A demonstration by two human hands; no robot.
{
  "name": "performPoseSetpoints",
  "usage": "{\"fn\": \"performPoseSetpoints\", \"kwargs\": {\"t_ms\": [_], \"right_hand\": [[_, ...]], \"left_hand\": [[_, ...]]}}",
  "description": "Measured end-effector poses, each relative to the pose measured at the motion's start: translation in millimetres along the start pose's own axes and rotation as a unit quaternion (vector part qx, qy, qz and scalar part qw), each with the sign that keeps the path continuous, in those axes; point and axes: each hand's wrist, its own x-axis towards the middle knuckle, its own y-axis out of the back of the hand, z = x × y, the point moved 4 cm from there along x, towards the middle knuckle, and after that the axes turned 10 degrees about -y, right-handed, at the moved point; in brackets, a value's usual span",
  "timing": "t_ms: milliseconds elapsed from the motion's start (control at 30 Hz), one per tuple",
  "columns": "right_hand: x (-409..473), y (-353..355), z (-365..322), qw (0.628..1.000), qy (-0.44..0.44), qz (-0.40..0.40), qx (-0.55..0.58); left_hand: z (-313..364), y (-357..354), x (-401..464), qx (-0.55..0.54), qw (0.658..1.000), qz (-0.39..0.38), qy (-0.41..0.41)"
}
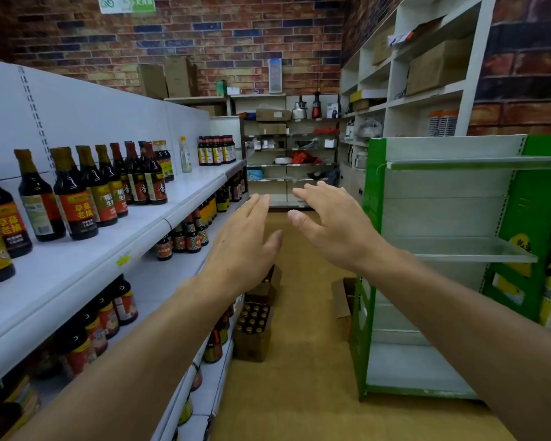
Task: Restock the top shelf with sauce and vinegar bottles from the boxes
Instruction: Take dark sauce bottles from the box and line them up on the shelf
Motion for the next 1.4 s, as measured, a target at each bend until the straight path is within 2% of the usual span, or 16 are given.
{"fn": "performPoseSetpoints", "kwargs": {"t_ms": [433, 633, 833, 1167, 1400], "right_hand": [[120.2, -68.8, 17.8, 1.000, -0.012, 0.022, -0.013], [184.8, -100.4, 8.8, 0.999, -0.024, 0.038, 0.016], [221.9, -134.0, 9.9, 0.999, -0.022, 0.021, 0.037], [295.3, -187.8, 59.6, 0.999, -0.012, -0.006, 0.051], [366.1, -205.1, 113.0, 0.998, 0.012, -0.019, 0.058]], "left_hand": [[-104.7, -28.5, 101.5, 0.008, 1.000, 0.001, 0.001], [-170.8, -32.5, 151.2, 0.019, 1.000, -0.001, -0.006], [-213.4, -50.5, 181.2, 0.021, 1.000, -0.013, -0.007], [-255.9, -102.0, 241.6, 0.037, 0.999, 0.004, 0.008], [-274.6, -147.0, 307.4, 0.052, 0.997, 0.002, 0.050]]}}
